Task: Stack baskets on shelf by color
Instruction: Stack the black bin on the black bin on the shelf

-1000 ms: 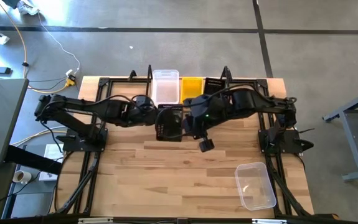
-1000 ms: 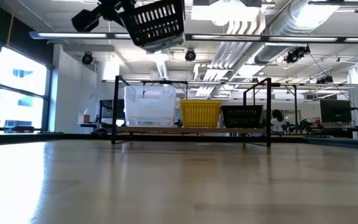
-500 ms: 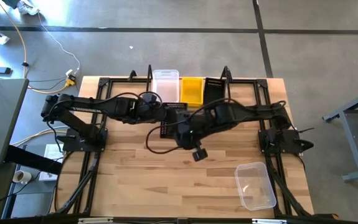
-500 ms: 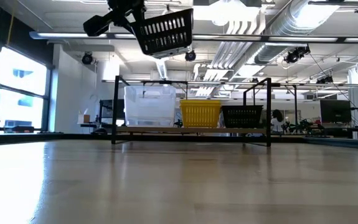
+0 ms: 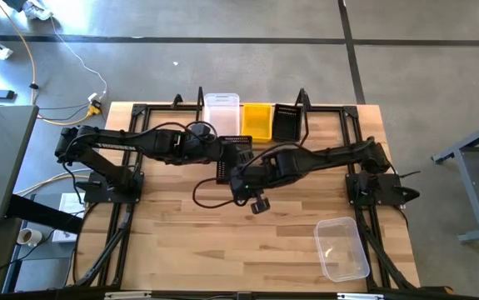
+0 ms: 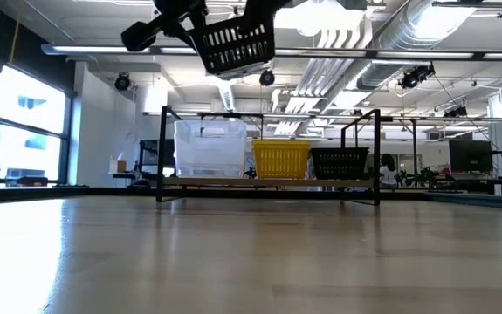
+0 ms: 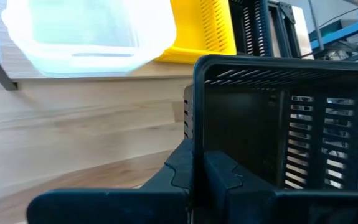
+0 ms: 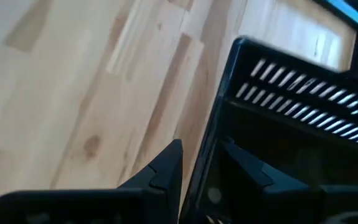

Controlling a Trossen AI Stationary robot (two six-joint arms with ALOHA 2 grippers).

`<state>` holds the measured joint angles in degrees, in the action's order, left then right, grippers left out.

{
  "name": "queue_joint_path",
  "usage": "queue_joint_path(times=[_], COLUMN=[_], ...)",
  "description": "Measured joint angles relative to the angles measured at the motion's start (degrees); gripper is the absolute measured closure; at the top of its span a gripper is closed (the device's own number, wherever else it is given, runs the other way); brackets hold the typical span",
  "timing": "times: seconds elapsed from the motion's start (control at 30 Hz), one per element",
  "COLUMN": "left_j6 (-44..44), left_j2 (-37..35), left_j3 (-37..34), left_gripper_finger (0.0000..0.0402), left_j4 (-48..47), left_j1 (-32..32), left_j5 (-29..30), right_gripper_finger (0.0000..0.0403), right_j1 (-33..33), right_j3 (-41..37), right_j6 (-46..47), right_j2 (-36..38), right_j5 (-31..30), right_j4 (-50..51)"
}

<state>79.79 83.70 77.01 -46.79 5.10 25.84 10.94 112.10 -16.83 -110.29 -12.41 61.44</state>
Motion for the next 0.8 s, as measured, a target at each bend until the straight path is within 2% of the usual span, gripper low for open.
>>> queue_joint_path(times=[0.23, 0.43, 0.8], left_j6=[-0.5, -0.48, -4.17], left_j2=[0.0, 0.0, 0.0], left_j3=[0.0, -0.04, -0.04], left_gripper_finger=[0.0401, 0.0398, 0.0341], left_j4=[0.71, 0.49, 0.73], left_j1=[0.04, 0.03, 0.02], left_j5=[-0.69, -0.8, -1.29], right_gripper_finger=[0.0321, 0.0394, 0.0401], right_j1=[-0.52, -0.54, -0.5], right_j3=[-1.41, -1.41, -1.41], right_j6=[1.51, 1.81, 5.23], right_j2=[-0.06, 0.02, 0.03], right_j5=[-1.51, -1.88, -2.12], right_j4=[0.98, 1.16, 2.4])
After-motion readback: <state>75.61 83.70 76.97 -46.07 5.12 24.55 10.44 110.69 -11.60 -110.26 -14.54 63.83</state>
